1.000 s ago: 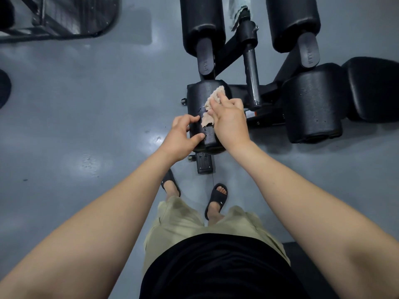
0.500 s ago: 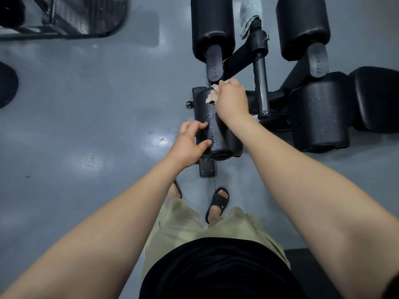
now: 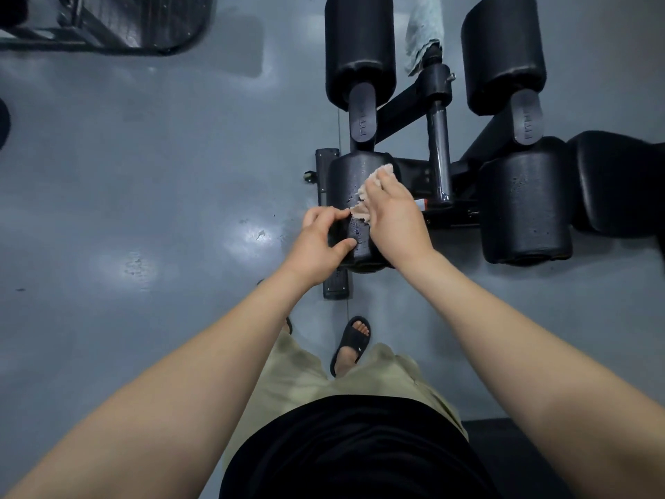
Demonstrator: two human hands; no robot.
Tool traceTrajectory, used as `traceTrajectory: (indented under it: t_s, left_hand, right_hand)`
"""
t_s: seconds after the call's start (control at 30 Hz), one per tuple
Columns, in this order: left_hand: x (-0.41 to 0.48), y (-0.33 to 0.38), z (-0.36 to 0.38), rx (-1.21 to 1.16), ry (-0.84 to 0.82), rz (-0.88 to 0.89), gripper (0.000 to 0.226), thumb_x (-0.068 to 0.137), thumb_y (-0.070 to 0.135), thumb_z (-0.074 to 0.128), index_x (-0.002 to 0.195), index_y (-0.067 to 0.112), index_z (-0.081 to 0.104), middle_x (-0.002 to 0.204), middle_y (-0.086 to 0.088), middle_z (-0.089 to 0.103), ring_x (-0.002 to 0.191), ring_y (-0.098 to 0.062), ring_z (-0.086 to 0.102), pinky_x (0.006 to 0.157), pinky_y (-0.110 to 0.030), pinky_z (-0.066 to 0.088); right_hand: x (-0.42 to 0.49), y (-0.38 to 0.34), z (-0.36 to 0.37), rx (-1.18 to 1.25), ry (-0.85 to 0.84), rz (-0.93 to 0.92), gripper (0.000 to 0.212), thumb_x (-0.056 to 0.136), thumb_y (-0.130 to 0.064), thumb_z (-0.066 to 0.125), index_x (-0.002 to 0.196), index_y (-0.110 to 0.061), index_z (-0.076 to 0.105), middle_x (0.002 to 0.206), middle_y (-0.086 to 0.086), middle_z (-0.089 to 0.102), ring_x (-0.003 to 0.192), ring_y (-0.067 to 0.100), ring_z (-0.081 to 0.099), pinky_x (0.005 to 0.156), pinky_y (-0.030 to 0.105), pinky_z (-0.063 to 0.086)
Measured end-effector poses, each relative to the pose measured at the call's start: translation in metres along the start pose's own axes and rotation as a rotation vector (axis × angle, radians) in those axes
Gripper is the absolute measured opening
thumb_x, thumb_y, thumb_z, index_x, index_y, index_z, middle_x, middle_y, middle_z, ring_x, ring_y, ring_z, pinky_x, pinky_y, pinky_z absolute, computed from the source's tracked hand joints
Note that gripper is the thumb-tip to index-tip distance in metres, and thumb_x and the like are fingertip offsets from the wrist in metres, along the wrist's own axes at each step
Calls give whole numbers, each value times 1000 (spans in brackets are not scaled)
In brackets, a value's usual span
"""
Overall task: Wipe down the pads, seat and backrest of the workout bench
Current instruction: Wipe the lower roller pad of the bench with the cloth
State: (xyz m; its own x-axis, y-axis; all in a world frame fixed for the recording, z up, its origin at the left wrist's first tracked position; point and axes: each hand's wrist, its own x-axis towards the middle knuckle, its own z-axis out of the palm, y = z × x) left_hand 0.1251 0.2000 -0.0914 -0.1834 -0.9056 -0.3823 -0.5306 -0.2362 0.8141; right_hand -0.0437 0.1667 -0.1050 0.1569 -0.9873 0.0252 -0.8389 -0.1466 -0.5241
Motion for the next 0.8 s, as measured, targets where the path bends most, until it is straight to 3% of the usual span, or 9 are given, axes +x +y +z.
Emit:
traceTrajectory:
  t_s: [0.1,0.17,0.3,0.4,0.5,0.6,0.73,0.8]
  left_hand:
    - [0,1,1,-12,11,-1,49,91,16,73,136,20,55,130,5,38,113,-8,46,106,-15,32]
    - [-1,2,2,-20,26,4,50,90,16,73,136,20,56,130,3,40,114,-9,47,106,-16,32]
    - [-2,4,4,8,42,22,51,89,17,73,136,23,56,132,1,44,116,-12,49,105,-16,33]
    - [0,6,0,2,31,14,52,89,16,73,138,22,53,134,1,43,118,-15,52,101,-16,37]
    - [3,8,-6,36,5,-34,62,91,20,72,146,20,44,140,-1,38,110,-14,52,89,-12,37]
    - [6,11,-7,68,-14,-36,66,89,23,75,147,21,42,142,-3,38,114,-17,51,99,-23,41]
    - [8,9,-8,85,-19,-56,65,89,23,75,145,21,41,145,-5,37,130,-19,45,109,-27,36]
    - [9,7,-7,76,-33,-65,65,89,23,75,145,22,41,147,-6,36,132,-22,46,113,-35,38]
  right_hand:
    - [30,-7,-7,6,43,25,14,92,4,41,89,-4,53,106,8,53,100,24,53,89,43,51]
    - [47,-11,-11,7,34,60,14,90,4,43,87,-2,55,102,11,57,97,29,54,87,46,50]
    - [65,-13,-21,-8,-64,140,33,94,2,44,123,-8,57,119,14,58,106,33,56,88,42,48]
    - [59,-8,-23,-68,-124,180,55,95,-2,45,149,-10,38,141,16,50,127,36,46,105,41,40]
    - [55,-3,-24,-184,-175,286,55,96,-11,47,149,1,34,140,20,51,127,38,45,107,40,33]
    - [45,-4,-23,-151,-179,394,57,93,-9,49,146,6,33,144,24,48,130,40,45,107,42,35]
    - [19,-14,-11,-102,-137,432,68,93,-8,49,152,9,19,153,26,36,133,41,40,110,42,34]
    - [9,-15,-9,-85,-149,431,73,93,-11,53,153,10,16,154,26,34,137,41,36,114,42,30]
